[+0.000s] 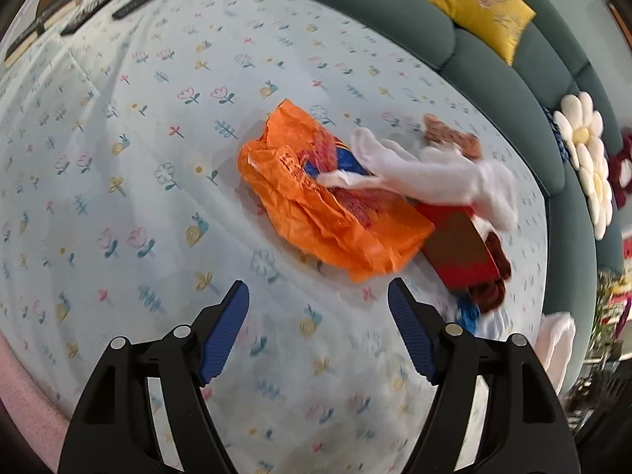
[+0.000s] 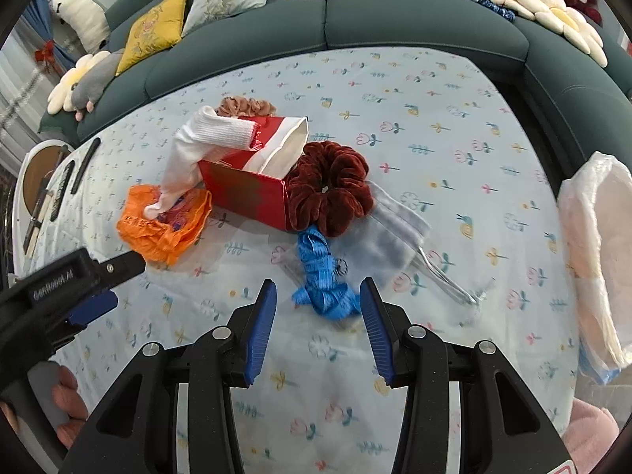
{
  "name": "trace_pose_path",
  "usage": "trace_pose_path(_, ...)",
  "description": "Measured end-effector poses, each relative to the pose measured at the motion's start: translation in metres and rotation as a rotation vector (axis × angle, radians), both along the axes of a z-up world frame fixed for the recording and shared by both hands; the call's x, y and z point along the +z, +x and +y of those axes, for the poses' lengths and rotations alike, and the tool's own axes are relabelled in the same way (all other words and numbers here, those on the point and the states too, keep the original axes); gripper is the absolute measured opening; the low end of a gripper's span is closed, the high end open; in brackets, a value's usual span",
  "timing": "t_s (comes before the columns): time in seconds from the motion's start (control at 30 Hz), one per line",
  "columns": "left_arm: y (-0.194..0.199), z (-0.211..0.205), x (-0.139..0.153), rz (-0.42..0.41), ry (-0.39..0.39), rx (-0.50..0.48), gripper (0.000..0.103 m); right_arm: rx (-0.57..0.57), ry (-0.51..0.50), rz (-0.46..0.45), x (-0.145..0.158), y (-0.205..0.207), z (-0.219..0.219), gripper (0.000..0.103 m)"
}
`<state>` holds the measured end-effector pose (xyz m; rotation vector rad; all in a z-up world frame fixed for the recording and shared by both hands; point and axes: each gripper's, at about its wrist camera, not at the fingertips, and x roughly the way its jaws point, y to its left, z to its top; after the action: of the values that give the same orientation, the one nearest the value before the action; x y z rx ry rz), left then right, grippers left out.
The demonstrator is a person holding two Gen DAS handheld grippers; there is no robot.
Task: Collect trash
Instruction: 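Grasp the blue ribbon with the right tool while the left tool grasps the orange bag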
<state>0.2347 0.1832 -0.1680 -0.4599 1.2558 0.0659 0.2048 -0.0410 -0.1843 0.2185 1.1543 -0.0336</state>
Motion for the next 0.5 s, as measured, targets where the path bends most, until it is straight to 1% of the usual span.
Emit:
trace_pose_path(0.1, 0.016, 0.002, -0.008, 0.021, -0.033, 0.023, 0.069, 0.003, 0.002, 0.019, -0.010, 0.012, 0.001, 0.043)
trace_pose_path(0.27, 0.031, 0.002, -0.024, 0.064, -0.050, 0.048, 0.069, 0.002, 0.009, 0.050, -0.025, 0.021, 0.003, 0.043)
trace_pose_path(0.33, 0.033, 0.002, -0.028, 0.074, -0.050, 0.053, 0.066, 0.004, 0.008, 0.058, -0.030, 0.021, 0.003, 0.044)
trace_pose_path(0.43, 0.029, -0.002, -0.027, 0.051, -0.025, 0.029, 0.051, 0.004, 0.013, 0.065, -0.036, 0.019, 0.002, 0.041)
trace_pose_path(0.47, 0.027, -0.004, -0.027, 0.049, -0.024, 0.009, 0.039, 0.003, 0.017, 0.066, -0.037, 0.017, 0.001, 0.039)
trace_pose_path(0.5, 0.025, -0.005, -0.028, 0.049, -0.021, 0.000, 0.030, 0.000, 0.021, 0.068, -0.039, 0.016, 0.000, 0.034)
